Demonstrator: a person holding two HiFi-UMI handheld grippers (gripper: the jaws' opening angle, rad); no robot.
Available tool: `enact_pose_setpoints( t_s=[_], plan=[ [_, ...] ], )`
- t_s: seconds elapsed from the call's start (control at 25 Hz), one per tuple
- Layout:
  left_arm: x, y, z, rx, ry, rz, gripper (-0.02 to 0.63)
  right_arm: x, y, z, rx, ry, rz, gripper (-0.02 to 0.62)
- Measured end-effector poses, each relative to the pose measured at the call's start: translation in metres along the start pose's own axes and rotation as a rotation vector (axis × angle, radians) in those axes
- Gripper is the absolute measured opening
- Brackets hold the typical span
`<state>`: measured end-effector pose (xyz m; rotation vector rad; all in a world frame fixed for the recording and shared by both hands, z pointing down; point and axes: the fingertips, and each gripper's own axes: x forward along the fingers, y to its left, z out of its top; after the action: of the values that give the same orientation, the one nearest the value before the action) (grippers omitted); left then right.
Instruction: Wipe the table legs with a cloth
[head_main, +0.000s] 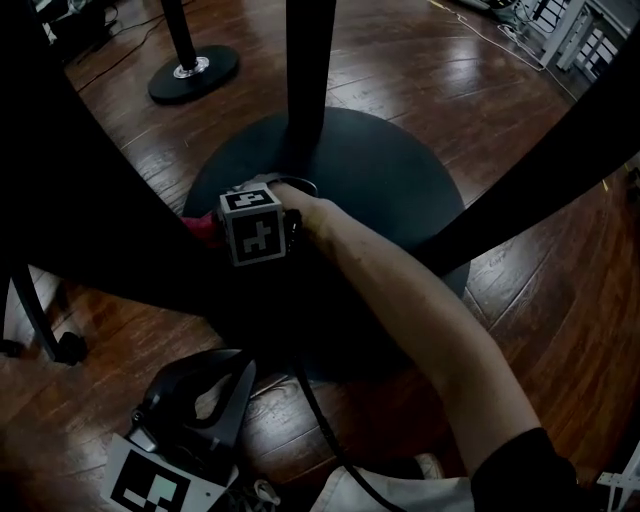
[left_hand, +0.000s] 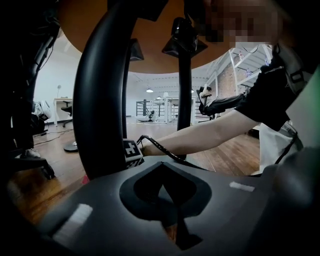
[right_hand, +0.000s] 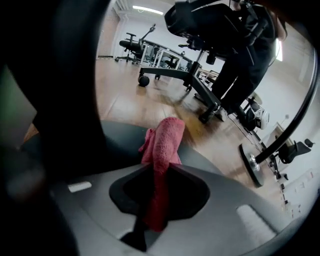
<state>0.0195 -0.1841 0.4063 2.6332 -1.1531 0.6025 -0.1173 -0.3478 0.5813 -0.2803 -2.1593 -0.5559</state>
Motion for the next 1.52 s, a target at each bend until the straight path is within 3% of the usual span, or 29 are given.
enact_pose_setpoints(
  t_s=[0.28,0.48,0.56,0.68,0.8,0.92,1.08,1.32,1.52],
  plan=[
    [0.004,0.000,-0.003,-0.027,0.005,0.004,-0.008,0.010,-0.099,-0.046,0.206,0.094,-0.230,0.049],
    [0.006,0.001,-0.005,-0.049,0.007,0.008,-0.006,-0.010,-0.157,-0.119,0.398,0.262,-0.424,0.049],
    [0.007,0.002,-0.006,-0.058,0.007,0.012,-0.008,-0.029,-0.172,-0.158,0.514,0.323,-0.515,0.049],
    [0.006,0.005,-0.006,-0.074,0.006,0.020,-0.008,-0.052,-0.176,-0.182,0.675,0.283,-0.580,0.049],
    [0.005,0.009,-0.005,-0.093,0.002,0.031,-0.008,-0.052,-0.171,-0.175,0.646,0.297,-0.595,0.048],
    [0.006,0.011,-0.006,-0.111,0.001,0.038,-0.008,-0.046,-0.154,-0.161,0.565,0.310,-0.579,0.048],
    [0.020,-0.003,-0.018,-0.112,0.023,-0.001,-0.006,-0.047,-0.116,-0.133,0.525,0.197,-0.510,0.048],
    [0.054,-0.067,-0.057,0.029,0.148,-0.123,-0.006,-0.060,-0.027,-0.093,0.468,0.070,-0.287,0.048],
    [0.070,-0.036,-0.072,-0.065,0.187,0.008,-0.006,-0.078,0.055,-0.082,0.365,0.051,-0.097,0.048]
  ],
)
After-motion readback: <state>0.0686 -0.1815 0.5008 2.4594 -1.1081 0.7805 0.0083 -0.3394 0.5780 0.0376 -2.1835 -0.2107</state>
